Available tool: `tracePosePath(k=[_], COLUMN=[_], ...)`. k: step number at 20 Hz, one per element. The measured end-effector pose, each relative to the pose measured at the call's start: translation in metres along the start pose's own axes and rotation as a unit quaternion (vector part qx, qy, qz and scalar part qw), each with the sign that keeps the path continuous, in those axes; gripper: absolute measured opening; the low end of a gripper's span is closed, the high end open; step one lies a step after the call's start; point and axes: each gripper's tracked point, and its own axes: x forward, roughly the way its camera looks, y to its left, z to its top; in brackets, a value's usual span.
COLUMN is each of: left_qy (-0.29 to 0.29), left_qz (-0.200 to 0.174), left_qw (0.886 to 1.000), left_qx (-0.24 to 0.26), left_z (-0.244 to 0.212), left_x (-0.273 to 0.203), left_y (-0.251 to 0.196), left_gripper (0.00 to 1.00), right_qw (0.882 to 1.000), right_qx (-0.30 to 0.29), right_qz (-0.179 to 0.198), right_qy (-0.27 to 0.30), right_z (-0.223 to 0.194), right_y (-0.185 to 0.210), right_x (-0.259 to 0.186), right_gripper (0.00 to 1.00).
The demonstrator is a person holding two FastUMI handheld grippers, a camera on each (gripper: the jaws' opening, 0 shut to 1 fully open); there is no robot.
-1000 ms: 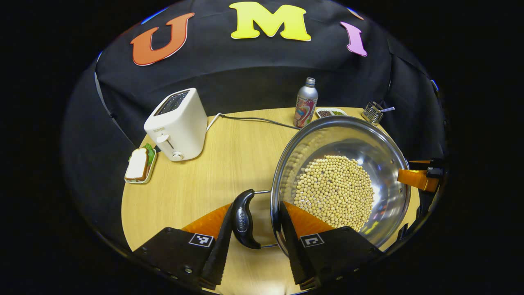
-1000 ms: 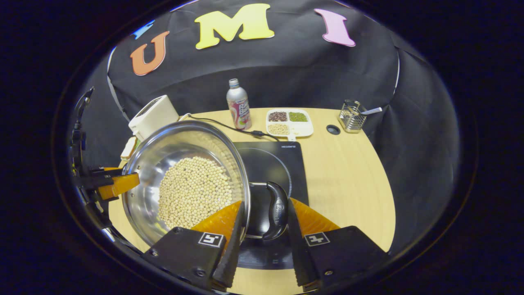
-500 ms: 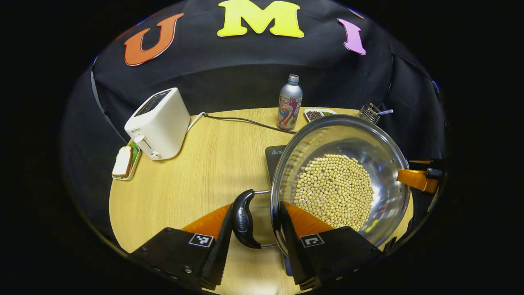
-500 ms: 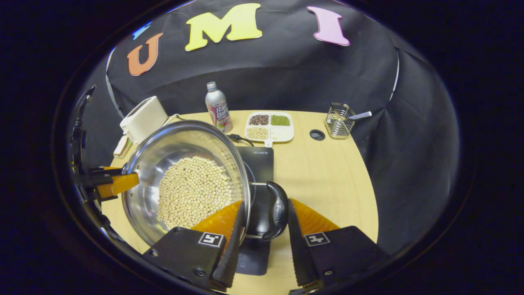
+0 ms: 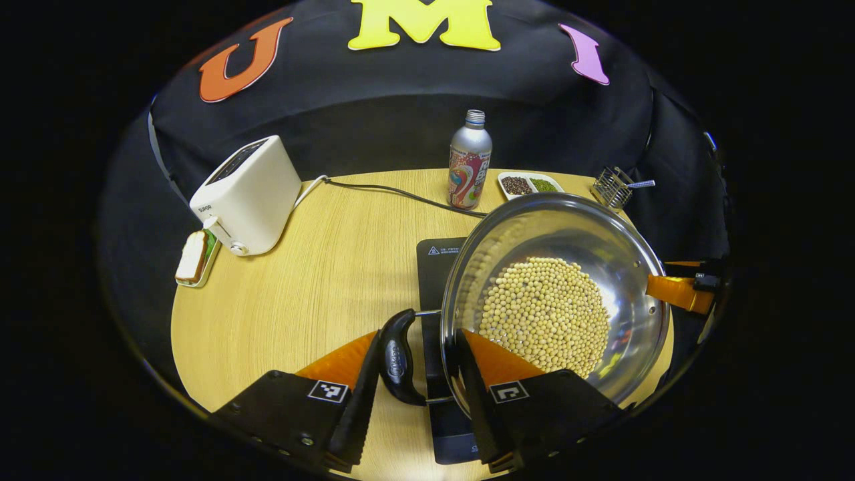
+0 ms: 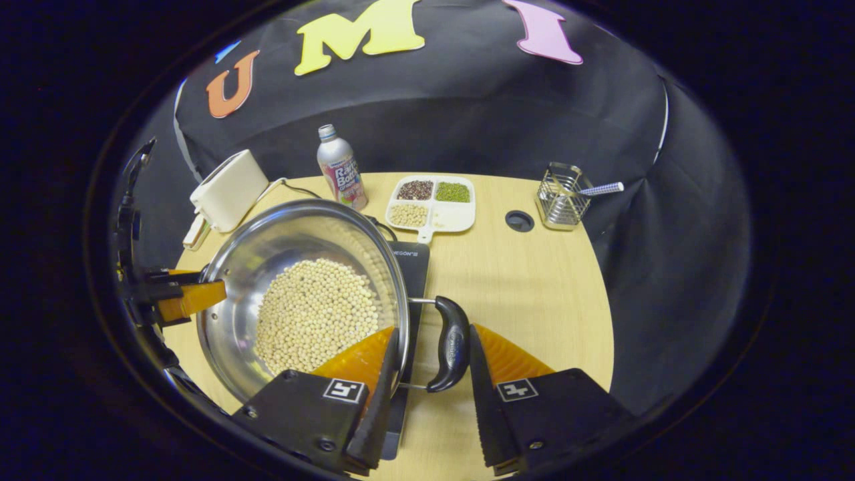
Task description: First push the handle of the pot to place it horizontally, then grasp the pot with both hands and set it on the induction cooktop.
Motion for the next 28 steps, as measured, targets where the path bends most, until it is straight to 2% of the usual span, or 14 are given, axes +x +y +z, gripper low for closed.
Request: tracePosePath(k=[3, 4, 9, 11, 16, 20, 28], left_qy=[0.007, 0.001, 0.000, -0.001, -0.003, -0.015, -0.015], left_qz=[0.004, 0.003, 0.009, 0.010, 0.003, 0.017, 0.014], left_qw=[1.000, 1.000, 1.000, 1.000, 1.000, 1.000, 1.000], left_qx=[0.005, 0.005, 0.007, 0.006, 0.006, 0.021, 0.012], left_z=[-0.0024, -0.0011, -0.0024, -0.0016, 0.0006, 0.0004, 0.0006], left_x=[0.0011, 0.0025, 0.0031, 0.0040, 0.0063, 0.0068, 0.0054], left_y=[-0.0028, -0.0019, -0.0008, 0.0000, 0.0012, 0.0033, 0.0036], left_gripper=[0.62, 0.62, 0.62, 0.62, 0.62, 0.63, 0.63], right_qw=[1.000, 1.000, 1.000, 1.000, 1.000, 1.000, 1.000], right_qx=[-0.003, -0.006, -0.009, -0.017, -0.012, -0.017, -0.011], right_qz=[0.005, 0.005, 0.005, 0.005, 0.003, 0.006, 0.001], right_qy=[0.000, 0.001, 0.004, 0.007, 0.005, 0.004, -0.005], right_z=[-0.0010, -0.0006, -0.0021, -0.0003, -0.0015, -0.0004, 0.0009], right_y=[-0.0029, -0.0030, -0.0044, -0.0041, -0.0053, -0.0041, -0.0034], right_x=[0.0046, 0.0060, 0.0072, 0.0080, 0.0052, 0.0089, 0.0096], right_gripper=[0.55, 0.58, 0.56, 0.59, 0.57, 0.58, 0.59])
